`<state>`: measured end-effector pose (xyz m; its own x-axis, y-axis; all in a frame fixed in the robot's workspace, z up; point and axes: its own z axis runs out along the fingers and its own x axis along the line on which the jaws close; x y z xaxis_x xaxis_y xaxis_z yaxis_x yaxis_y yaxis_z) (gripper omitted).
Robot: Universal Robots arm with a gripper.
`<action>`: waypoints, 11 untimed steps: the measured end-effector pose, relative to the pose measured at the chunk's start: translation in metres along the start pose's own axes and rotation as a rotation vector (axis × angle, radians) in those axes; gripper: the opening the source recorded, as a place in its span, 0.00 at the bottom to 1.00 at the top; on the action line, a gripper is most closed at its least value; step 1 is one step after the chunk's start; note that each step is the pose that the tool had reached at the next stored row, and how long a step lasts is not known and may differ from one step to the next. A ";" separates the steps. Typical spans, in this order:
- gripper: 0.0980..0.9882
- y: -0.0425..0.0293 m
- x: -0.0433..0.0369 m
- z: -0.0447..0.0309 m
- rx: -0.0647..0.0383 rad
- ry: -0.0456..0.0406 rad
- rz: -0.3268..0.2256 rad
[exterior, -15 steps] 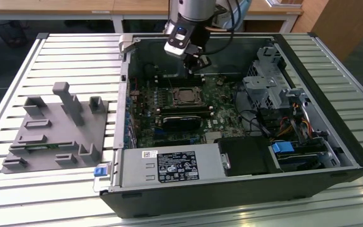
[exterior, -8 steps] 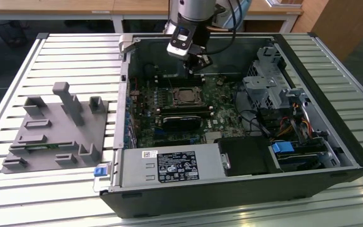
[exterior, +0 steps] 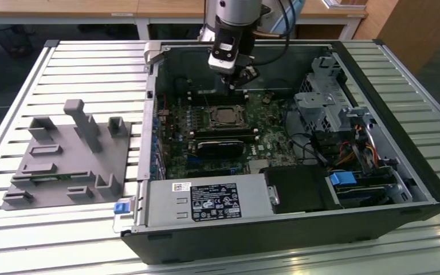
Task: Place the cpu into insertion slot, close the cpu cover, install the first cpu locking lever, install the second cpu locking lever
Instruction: 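Install the first cpu locking lever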
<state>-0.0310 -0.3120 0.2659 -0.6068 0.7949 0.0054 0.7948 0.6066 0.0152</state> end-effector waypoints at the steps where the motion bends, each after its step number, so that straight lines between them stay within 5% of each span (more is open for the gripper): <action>1: 0.01 0.0000 0.0000 0.0000 0.000 0.0003 -0.016; 11: 0.01 0.0001 0.0001 0.0002 0.000 0.0021 -0.135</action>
<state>-0.0310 -0.3119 0.2657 -0.7079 0.7063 0.0055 0.7062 0.7078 0.0155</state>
